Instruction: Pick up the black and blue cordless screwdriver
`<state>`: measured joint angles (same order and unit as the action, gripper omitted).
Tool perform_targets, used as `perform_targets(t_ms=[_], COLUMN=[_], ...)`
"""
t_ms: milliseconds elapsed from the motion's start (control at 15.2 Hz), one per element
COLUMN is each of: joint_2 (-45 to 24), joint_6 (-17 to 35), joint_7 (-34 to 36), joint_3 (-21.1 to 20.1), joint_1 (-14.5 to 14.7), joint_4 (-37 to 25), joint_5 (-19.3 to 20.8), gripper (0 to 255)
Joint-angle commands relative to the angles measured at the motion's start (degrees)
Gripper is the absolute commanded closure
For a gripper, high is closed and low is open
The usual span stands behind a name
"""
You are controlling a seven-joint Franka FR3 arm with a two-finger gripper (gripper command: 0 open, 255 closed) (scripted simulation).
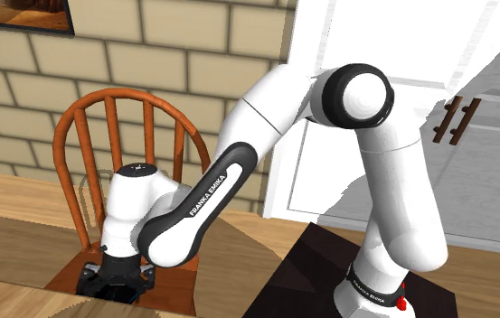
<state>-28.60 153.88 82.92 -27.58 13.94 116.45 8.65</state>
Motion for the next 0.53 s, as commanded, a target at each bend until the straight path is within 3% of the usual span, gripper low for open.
perform_targets(t_ms=[0, 198, 264, 462], joint_2=[-1.2, -2.1, -2.1, -2.1], joint_6=[1.2, 2.0, 2.1, 2.0], joint_7=[0.3, 0.6, 0.5, 0.5], joint_3=[0.7, 1.2, 1.2, 1.2], joint_1=[0.5, 1.0, 0.9, 0.9], joint_4=[0.0, -0.1, 0.0, -0.1], joint_5=[0.7, 1.1, 1.1, 1.1], gripper=[0, 0, 255, 255])
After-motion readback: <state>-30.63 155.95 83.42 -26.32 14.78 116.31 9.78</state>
